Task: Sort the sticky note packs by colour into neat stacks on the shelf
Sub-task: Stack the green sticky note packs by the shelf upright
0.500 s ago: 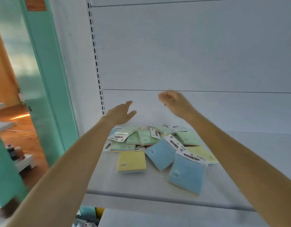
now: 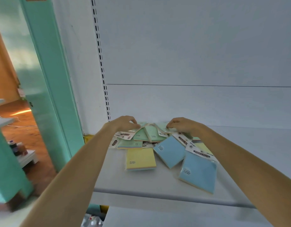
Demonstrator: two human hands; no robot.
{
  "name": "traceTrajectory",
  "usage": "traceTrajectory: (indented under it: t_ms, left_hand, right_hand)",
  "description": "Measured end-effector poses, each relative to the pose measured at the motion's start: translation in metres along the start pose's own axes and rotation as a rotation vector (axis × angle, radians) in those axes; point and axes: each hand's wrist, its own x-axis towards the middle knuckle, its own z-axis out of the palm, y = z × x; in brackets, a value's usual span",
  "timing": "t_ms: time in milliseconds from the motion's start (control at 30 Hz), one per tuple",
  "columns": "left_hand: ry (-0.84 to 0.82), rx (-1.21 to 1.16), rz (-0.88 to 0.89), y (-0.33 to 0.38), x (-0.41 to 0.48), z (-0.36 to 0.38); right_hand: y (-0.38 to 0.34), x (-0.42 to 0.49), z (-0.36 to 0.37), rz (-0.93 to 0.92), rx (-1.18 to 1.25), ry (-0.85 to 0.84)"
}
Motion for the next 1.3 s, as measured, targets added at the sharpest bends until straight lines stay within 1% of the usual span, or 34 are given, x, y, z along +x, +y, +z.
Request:
traceTrajectory:
  t_ms: [133, 300, 500, 733, 833, 933, 1000, 1100, 1300]
  left_hand:
    - [0.016, -0.075, 0.012, -0.006, 0.004, -0.001]
    - [0.011, -0.247, -0.002, -0.008, 0.004, -0.007]
    - [0.112, -0.561, -0.001, -0.014, 0.007, -0.021]
    - [0.231, -0.992, -0.063, 0.021, 0.004, -0.029]
    - [0.246, -1.171, -0.058, 0.053, 0.008, -0.02]
    - [0.17, -1.286, 0.0, 0.1, 0.011, -0.005]
    - [0.099, -1.275, 0.032, 0.142, 0.01, 0.011]
    - [0.05, -1.237, 0.036, 0.213, 0.006, 0.046]
    - [-0.01, -1.295, -0.039, 0.349, -0.002, 0.133]
  right_hand:
    - [-0.002, 0.006, 0.006, 0.022, 0.074, 0.072]
    - [-0.007, 0.011, 0.009, -0.086, 0.165, 0.19]
    - [0.003, 0.008, 0.006, -0.166, 0.371, 0.347]
    - [0.037, -0.007, -0.029, -0.131, 0.552, 0.588]
    - [0.068, -0.023, -0.052, -0.095, 0.608, 0.673]
    - [0.106, -0.047, -0.076, -0.075, 0.64, 0.741]
    - [0.135, -0.067, -0.094, -0.054, 0.657, 0.77]
    - [0.185, -0.105, -0.124, -0.024, 0.636, 0.799]
    - [0.306, -0.195, -0.195, 0.047, 0.527, 0.833]
